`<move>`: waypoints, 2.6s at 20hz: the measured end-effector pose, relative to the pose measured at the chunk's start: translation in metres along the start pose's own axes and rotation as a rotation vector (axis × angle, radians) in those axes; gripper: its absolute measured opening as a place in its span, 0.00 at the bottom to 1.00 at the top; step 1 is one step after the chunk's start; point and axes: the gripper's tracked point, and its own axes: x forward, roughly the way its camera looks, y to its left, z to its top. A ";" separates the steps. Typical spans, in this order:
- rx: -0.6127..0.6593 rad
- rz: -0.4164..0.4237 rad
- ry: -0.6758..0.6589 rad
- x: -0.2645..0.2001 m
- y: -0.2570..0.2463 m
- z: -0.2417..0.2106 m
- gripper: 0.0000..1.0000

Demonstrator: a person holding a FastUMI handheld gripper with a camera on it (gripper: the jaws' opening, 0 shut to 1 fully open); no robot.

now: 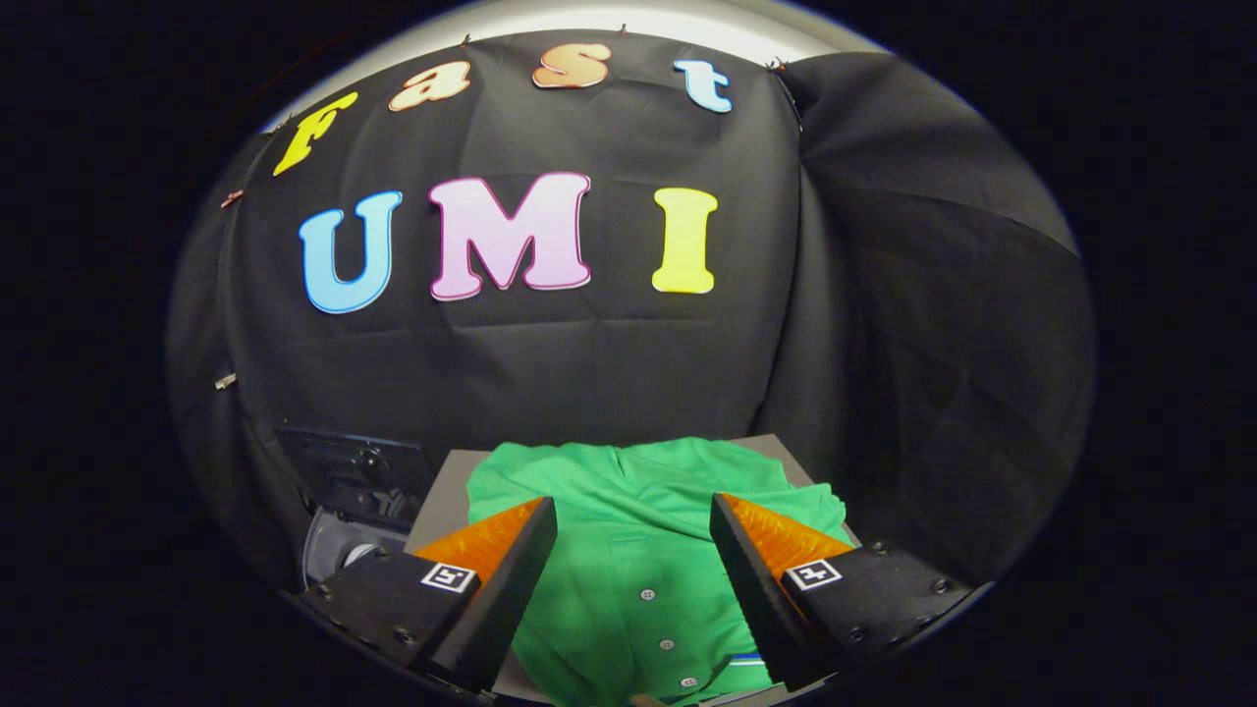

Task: Put the clothes into the washing machine and then close the washing machine lid.

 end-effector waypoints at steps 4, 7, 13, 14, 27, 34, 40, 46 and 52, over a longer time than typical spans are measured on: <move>-0.001 -0.030 0.090 0.018 -0.011 -0.027 0.99; 0.015 -0.023 0.167 0.028 -0.014 -0.045 0.99; 0.041 -0.012 0.245 0.043 -0.014 -0.060 0.99; 0.062 -0.007 0.269 0.045 -0.014 -0.061 0.99; 0.013 0.057 0.374 0.045 0.001 -0.062 0.05; 0.026 0.044 0.281 0.028 0.004 -0.044 0.05; 0.035 0.089 0.152 -0.017 0.019 0.012 0.05; 0.037 0.131 -0.011 -0.062 0.044 0.082 0.05; -0.013 0.281 -0.123 -0.101 0.124 0.122 0.05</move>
